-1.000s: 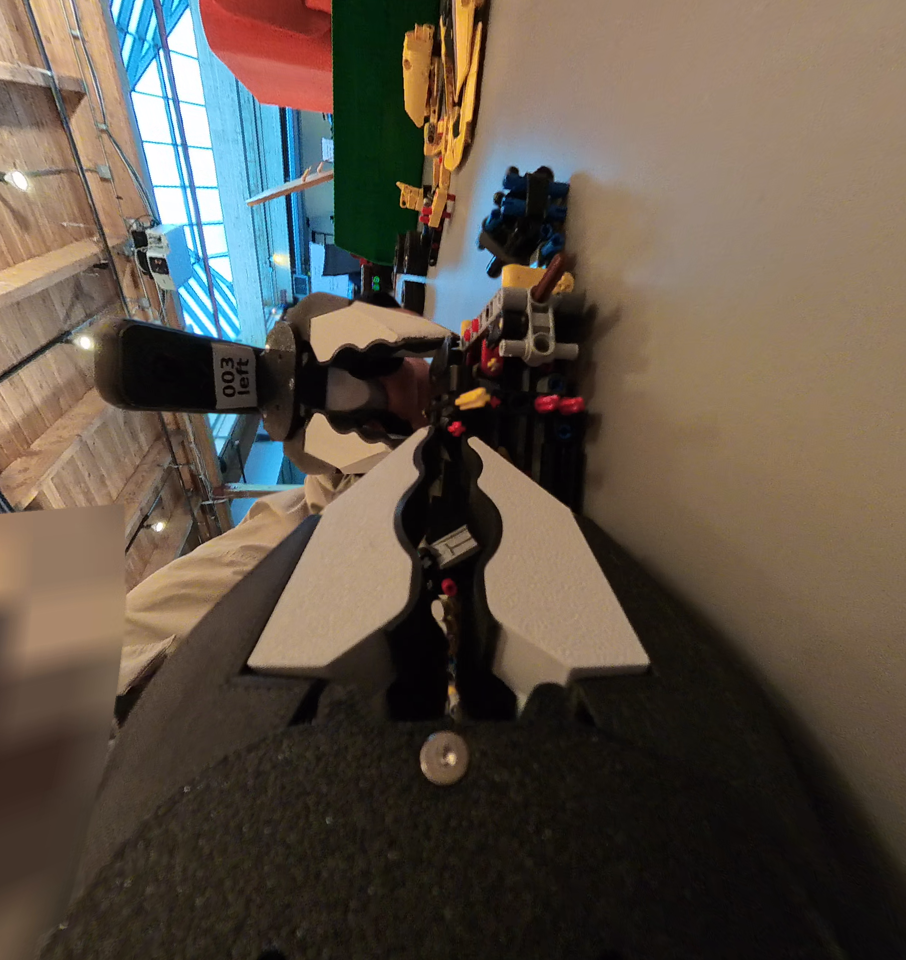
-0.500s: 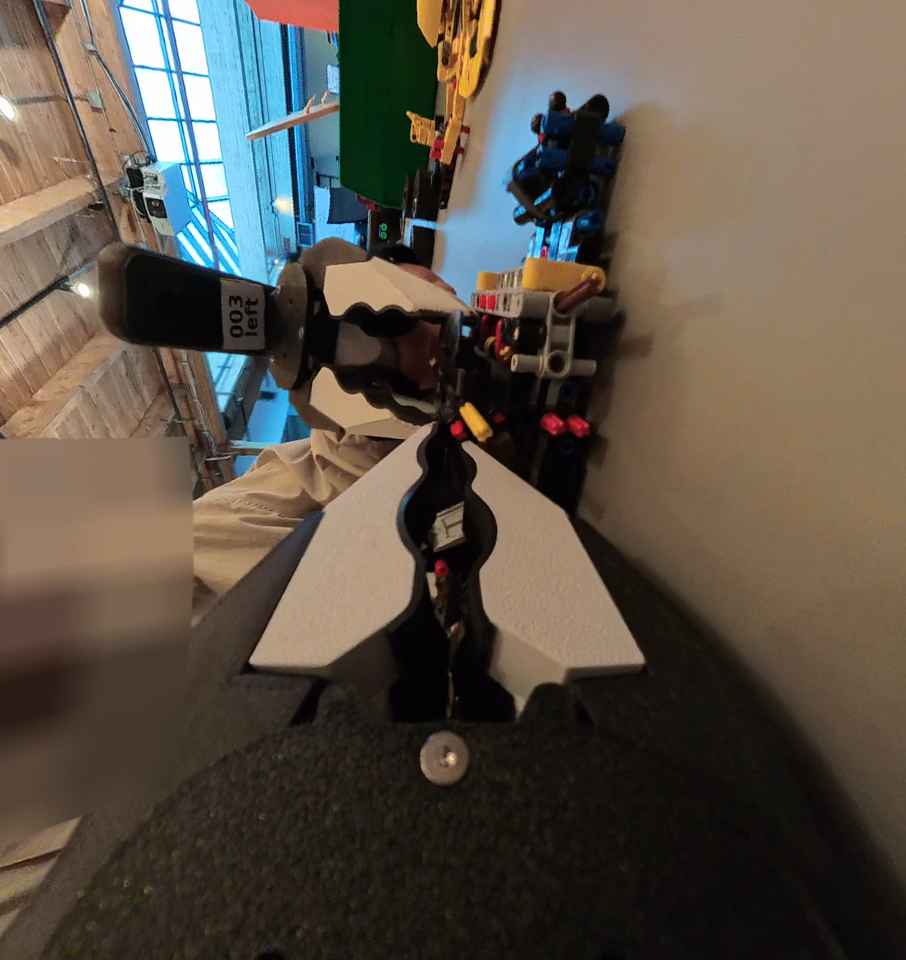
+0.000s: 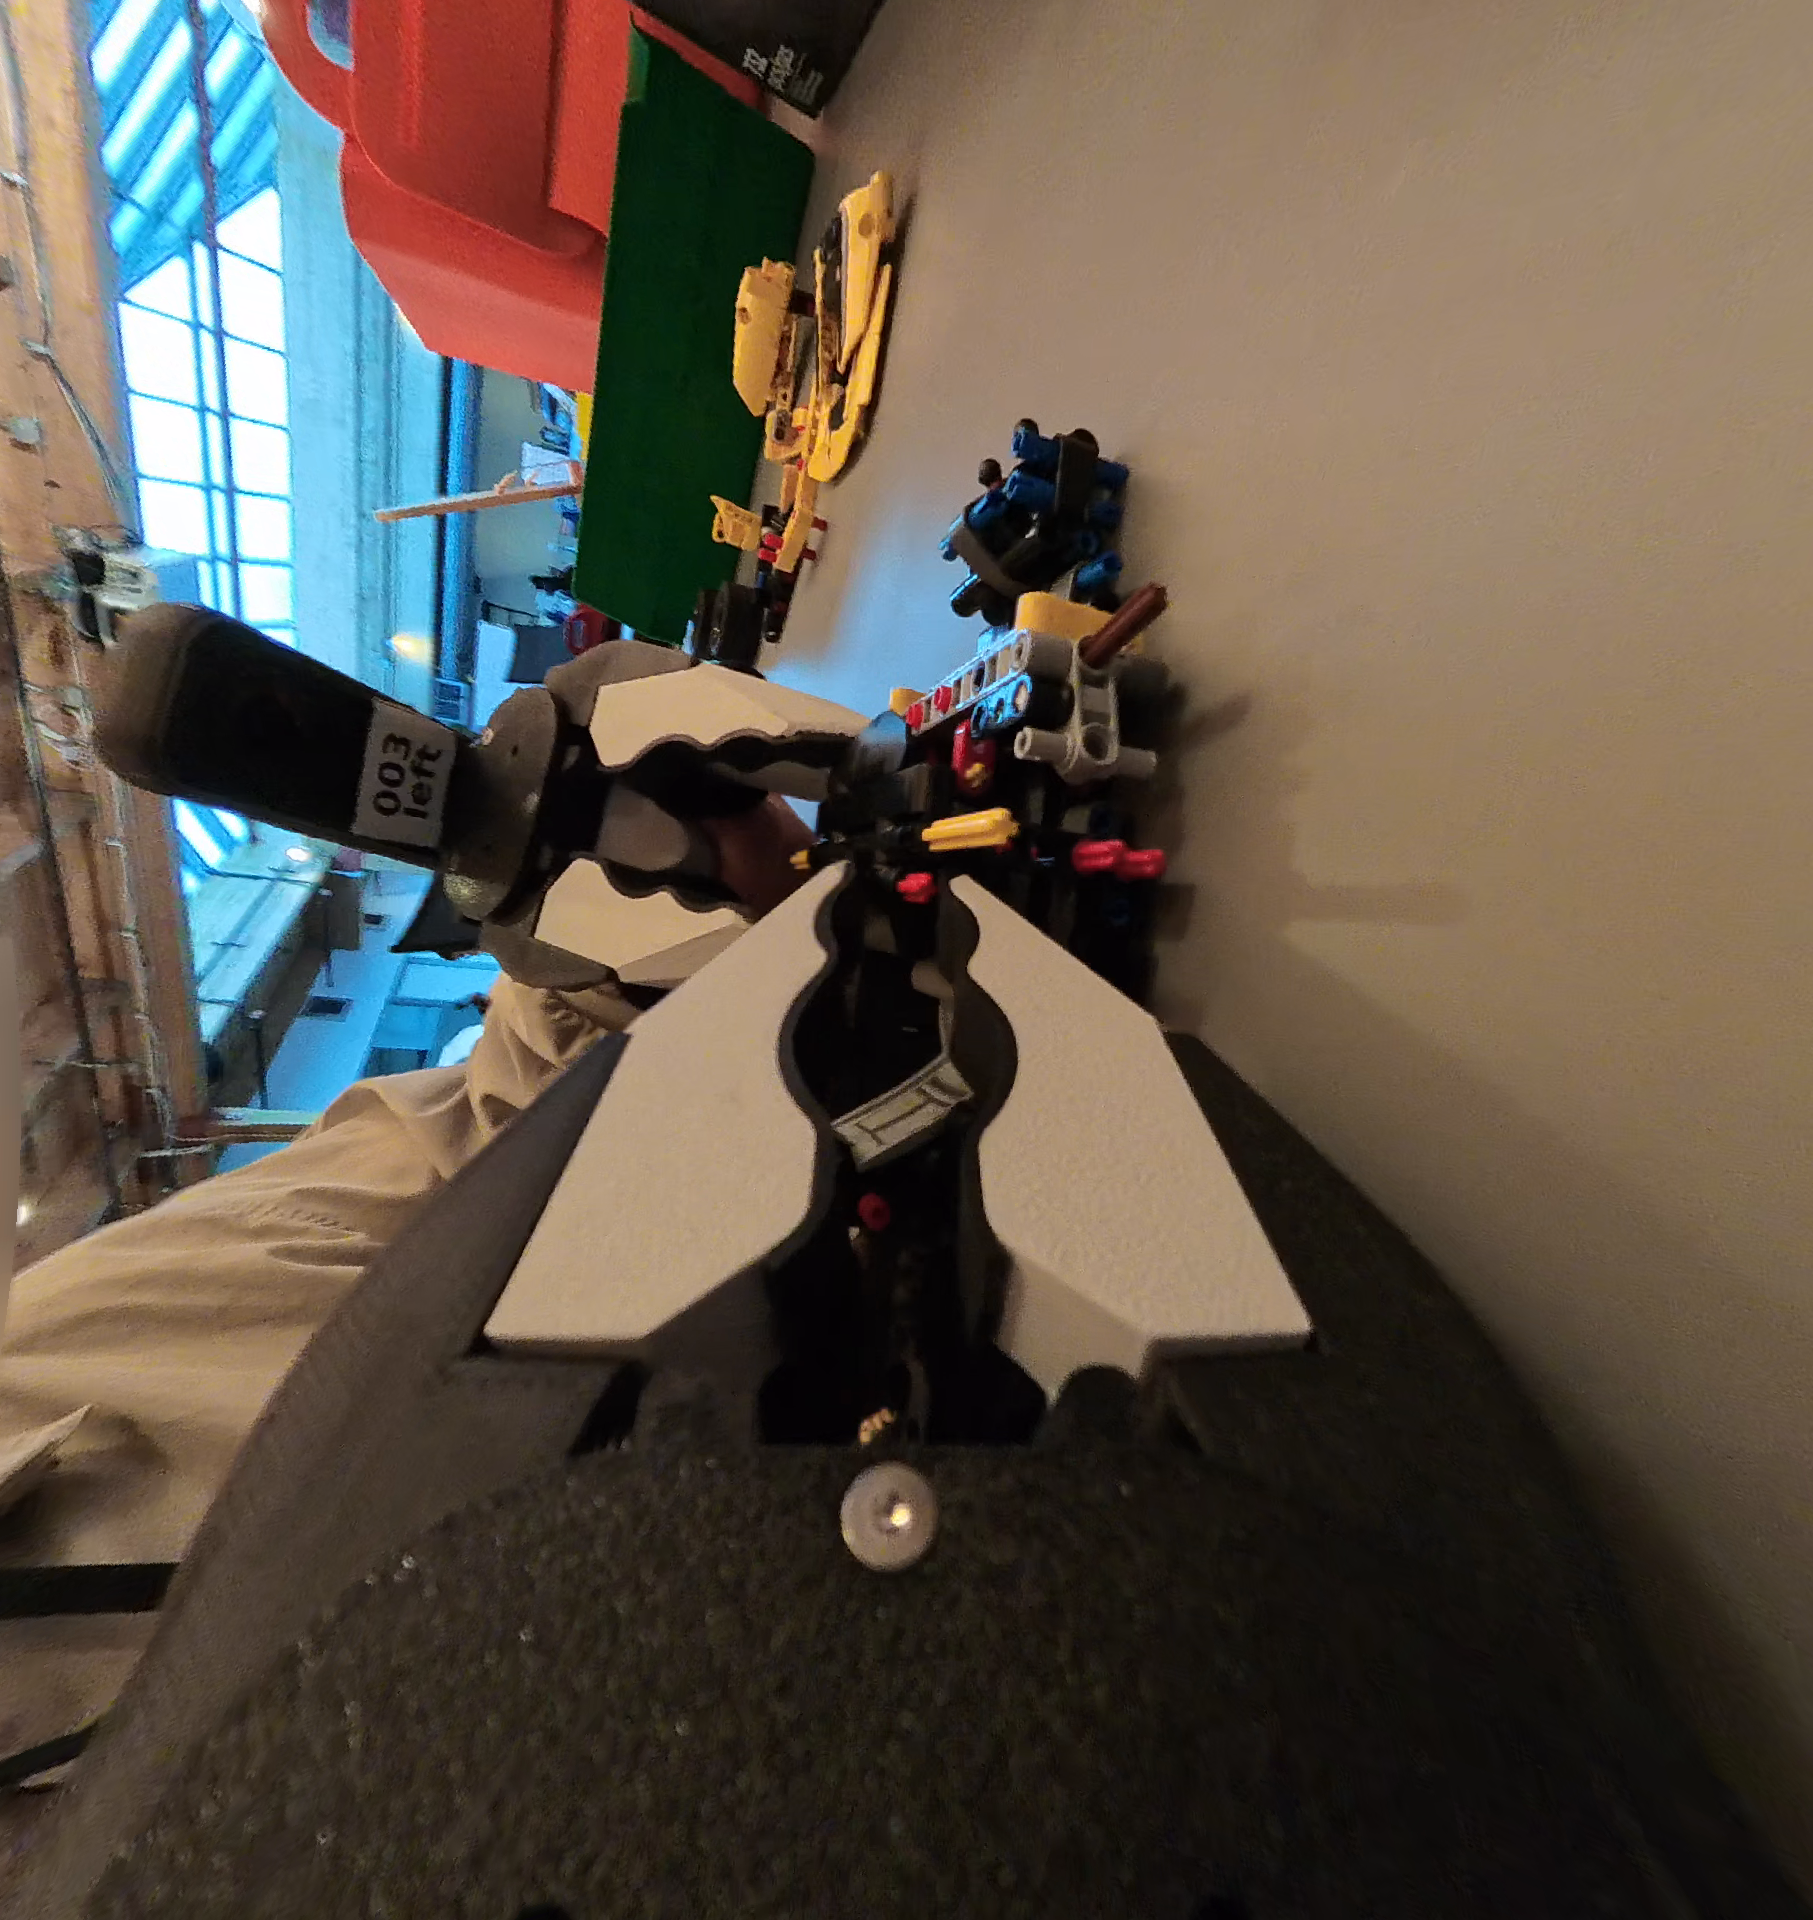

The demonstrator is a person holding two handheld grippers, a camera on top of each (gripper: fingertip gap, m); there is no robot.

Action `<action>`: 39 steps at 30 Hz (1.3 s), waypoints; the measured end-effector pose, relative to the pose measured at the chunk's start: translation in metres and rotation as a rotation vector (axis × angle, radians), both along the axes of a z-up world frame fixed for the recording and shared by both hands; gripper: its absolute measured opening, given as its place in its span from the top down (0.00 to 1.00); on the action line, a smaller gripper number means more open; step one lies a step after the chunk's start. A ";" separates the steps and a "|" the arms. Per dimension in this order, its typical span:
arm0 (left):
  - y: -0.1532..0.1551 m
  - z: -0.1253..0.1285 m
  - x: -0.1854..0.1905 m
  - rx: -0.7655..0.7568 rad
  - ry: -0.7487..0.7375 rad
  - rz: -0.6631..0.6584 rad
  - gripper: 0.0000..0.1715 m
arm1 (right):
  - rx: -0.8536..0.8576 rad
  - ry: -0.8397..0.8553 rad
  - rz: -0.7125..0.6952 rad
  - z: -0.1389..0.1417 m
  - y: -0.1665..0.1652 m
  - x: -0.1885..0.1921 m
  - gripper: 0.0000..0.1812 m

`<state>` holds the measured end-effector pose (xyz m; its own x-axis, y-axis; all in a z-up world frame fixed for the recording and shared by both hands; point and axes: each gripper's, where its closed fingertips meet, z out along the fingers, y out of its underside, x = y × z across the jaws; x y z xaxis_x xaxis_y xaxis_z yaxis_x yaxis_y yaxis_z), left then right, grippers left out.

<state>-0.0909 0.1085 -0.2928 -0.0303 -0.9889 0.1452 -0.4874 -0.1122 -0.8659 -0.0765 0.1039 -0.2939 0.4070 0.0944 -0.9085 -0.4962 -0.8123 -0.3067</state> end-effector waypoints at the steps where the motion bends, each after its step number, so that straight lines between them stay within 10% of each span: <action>1: 0.000 0.000 0.000 -0.001 0.001 0.000 0.75 | -0.005 0.033 -0.003 0.001 -0.001 0.000 0.95; 17: -0.003 -0.001 -0.001 -0.065 0.005 -0.035 0.76 | -0.052 0.125 0.109 0.003 -0.013 -0.003 0.96; 32: 0.022 0.034 -0.030 -0.066 -0.147 0.003 0.80 | 0.842 -0.736 -0.015 0.061 0.008 0.018 0.73; 39: -0.038 0.036 -0.035 -0.023 -0.157 -0.255 0.84 | 0.854 -0.578 0.165 0.074 -0.019 -0.010 0.78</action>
<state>-0.1258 0.0701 -0.2567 -0.3008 -0.9431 0.1415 -0.3626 -0.0242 -0.9316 -0.0863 0.0851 -0.2202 0.6823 0.7075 -0.1841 0.0070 -0.2581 -0.9661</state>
